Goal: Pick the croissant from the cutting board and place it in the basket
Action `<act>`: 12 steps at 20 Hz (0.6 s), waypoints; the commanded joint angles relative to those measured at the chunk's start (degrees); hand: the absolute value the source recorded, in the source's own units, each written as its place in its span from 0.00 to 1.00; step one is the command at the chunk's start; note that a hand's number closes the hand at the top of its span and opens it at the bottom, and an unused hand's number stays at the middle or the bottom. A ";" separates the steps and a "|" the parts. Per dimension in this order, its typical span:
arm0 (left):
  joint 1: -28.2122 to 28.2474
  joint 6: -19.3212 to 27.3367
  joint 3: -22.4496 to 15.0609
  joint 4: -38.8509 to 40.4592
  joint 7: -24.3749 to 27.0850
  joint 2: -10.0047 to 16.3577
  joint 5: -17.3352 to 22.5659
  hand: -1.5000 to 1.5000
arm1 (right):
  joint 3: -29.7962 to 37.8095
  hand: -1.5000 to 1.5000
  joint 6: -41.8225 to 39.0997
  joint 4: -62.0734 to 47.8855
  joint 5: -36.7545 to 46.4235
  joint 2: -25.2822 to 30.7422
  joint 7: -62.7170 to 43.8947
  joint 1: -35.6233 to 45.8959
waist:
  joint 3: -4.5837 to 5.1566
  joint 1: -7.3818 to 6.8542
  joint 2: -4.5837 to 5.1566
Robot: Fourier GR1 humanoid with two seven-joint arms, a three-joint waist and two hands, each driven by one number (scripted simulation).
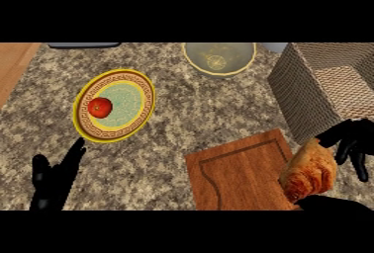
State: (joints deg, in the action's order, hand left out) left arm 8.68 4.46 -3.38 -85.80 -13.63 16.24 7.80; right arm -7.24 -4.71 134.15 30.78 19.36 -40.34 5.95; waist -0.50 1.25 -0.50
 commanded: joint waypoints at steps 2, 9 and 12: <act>3.51 0.18 -2.37 1.43 -0.94 -1.86 -1.12 0.50 | 13.21 1.00 -4.63 6.16 -11.54 2.19 -10.93 8.75 | 0.59 -0.79 0.22; -0.85 -2.03 -0.22 3.72 -2.14 -0.24 -0.08 0.50 | 30.27 1.00 -10.02 -16.14 -24.83 13.95 -8.74 24.54 | 0.51 -1.42 0.63; -1.52 -2.31 1.01 4.53 -2.37 -0.54 0.68 0.50 | 33.10 1.00 -12.29 -19.86 -28.29 16.79 -8.85 25.73 | 0.51 -1.18 0.52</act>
State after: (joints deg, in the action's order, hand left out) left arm 7.48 2.58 -2.91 -84.69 -13.42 16.09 7.82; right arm 19.62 -14.08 120.82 7.84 31.75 -50.46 28.58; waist -0.50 -0.04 -0.43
